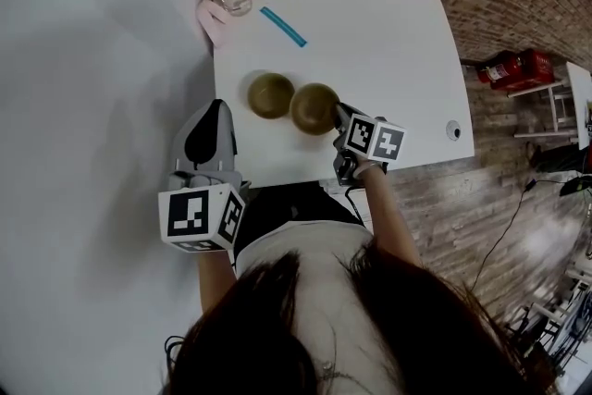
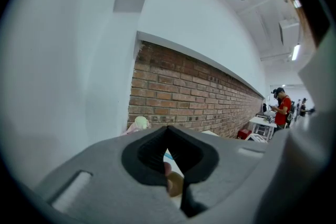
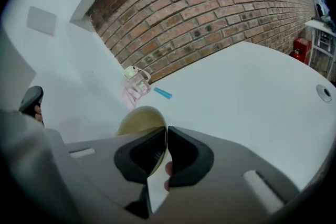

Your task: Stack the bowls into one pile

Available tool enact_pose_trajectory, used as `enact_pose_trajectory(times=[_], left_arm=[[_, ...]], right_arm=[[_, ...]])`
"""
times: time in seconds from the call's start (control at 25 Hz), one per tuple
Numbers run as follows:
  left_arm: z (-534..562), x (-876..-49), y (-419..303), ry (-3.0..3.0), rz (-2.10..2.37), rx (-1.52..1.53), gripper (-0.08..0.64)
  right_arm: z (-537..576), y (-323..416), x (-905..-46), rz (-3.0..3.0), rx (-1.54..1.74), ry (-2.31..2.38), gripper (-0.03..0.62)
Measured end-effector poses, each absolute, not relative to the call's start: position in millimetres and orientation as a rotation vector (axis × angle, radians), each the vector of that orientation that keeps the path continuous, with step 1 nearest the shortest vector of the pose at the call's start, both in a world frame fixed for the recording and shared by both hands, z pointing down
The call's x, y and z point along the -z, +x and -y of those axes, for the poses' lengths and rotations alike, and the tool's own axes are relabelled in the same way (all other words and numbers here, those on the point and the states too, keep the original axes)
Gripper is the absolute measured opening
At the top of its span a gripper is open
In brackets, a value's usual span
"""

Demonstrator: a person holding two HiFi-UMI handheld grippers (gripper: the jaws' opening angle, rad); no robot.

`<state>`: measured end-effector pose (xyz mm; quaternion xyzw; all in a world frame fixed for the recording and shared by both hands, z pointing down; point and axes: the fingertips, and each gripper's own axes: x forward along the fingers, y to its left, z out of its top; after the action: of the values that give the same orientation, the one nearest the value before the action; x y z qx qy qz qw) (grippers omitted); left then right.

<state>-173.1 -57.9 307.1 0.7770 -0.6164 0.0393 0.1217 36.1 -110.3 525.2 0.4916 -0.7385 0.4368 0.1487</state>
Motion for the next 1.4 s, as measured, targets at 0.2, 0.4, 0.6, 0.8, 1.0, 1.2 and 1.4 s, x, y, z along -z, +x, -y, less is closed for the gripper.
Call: enact_pose_trajectory(times=[0.2,0.4,0.6,0.8,1.0,1.2,1.4], left_arm=[[54,-306,-185,2.246,1.826,-0.098,0.000],[50,-307,-195,2.221,1.857,-0.075,0.000],[46,-306,-207,2.188,1.896,-0.059,0.000],[41,-307,-218,2.156,1.935,-0.046,0.000],[36,-306,-228,2.121,1.972,-0.038,0.000],[30,-304,-237,2.091,2.006,-0.032,0.000],[25,-304,-243,2.067,2.030,-0.037,0.000]], right_arm=[[113,26,-523,2.134,-1.245,1.394,0.021],[117,14,-522,2.149,-1.233,1.368,0.021],[121,2,-521,2.163,-1.220,1.333,0.021],[124,-9,-522,2.176,-1.207,1.300,0.021],[128,-21,-521,2.189,-1.202,1.268,0.021],[129,-30,-521,2.196,-1.194,1.236,0.021],[130,-37,-522,2.198,-1.186,1.206,0.021]])
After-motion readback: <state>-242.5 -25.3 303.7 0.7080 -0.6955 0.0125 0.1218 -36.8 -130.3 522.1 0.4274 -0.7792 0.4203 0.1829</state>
